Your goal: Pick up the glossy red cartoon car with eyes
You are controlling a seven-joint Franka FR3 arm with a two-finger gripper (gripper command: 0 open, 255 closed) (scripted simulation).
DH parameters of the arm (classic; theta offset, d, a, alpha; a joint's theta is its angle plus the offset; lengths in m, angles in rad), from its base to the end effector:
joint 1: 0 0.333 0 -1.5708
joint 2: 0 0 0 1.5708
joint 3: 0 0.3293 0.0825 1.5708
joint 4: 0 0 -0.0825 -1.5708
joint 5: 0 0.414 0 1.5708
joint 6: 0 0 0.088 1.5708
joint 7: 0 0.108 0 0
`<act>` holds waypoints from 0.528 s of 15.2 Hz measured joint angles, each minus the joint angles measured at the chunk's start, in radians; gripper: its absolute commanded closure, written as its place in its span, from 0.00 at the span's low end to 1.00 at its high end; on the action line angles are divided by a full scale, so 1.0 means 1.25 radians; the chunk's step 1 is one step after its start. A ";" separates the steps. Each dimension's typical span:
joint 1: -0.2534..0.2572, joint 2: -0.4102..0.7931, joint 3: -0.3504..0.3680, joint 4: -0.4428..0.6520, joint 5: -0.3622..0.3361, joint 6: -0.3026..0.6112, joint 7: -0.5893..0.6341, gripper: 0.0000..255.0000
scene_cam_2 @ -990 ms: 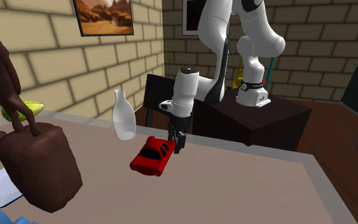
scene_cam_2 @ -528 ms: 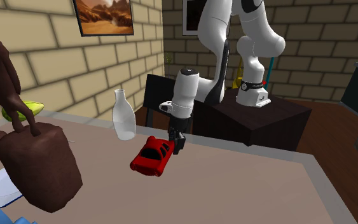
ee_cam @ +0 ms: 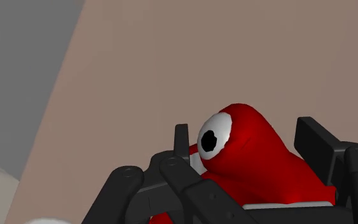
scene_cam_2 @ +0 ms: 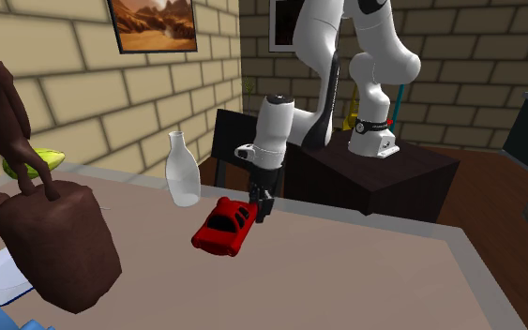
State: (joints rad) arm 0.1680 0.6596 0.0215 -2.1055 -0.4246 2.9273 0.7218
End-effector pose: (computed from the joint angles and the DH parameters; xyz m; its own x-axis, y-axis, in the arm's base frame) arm 0.5795 0.1381 0.0940 0.9730 -0.1257 0.1935 -0.1311 -0.9912 0.0155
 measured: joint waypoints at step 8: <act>-0.030 -0.082 0.036 -0.027 0.022 -0.058 -0.028 1.00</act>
State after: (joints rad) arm 0.1310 0.5568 0.0663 -2.1389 -0.3966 2.8545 0.6862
